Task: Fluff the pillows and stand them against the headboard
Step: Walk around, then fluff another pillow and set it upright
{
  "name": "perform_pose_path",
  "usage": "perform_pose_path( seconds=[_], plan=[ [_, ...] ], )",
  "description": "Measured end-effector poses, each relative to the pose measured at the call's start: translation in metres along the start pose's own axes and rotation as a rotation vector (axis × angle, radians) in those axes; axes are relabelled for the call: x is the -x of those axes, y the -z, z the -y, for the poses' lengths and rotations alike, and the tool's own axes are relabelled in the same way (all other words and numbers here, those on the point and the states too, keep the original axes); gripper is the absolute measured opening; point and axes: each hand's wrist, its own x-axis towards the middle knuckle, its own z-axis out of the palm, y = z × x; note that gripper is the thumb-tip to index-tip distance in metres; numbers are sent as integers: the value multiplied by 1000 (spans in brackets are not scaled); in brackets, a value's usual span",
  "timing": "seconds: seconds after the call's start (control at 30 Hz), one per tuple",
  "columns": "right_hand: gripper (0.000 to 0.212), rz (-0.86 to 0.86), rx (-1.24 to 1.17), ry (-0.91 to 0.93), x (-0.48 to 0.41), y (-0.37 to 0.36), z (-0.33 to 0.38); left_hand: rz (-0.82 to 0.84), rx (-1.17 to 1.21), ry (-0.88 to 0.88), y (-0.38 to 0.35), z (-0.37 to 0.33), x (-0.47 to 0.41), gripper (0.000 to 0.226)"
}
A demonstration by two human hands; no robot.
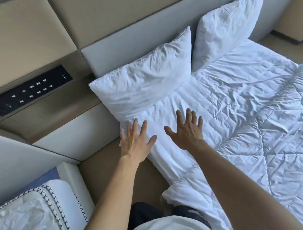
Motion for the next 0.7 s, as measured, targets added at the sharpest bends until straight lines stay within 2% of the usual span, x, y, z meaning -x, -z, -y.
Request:
perform_pose_path(
  seconds=[0.23, 0.37, 0.7],
  plan=[
    [90, -15, 15, -72, -80, 17, 4, 31, 1, -67, 18, 9, -85, 74],
    [90, -29, 17, -116, -128, 23, 14, -14, 19, -111, 26, 22, -144, 75],
    [88, -57, 5, -167, -285, 53, 74, 5, 19, -194, 56, 74, -299, 77]
  ],
)
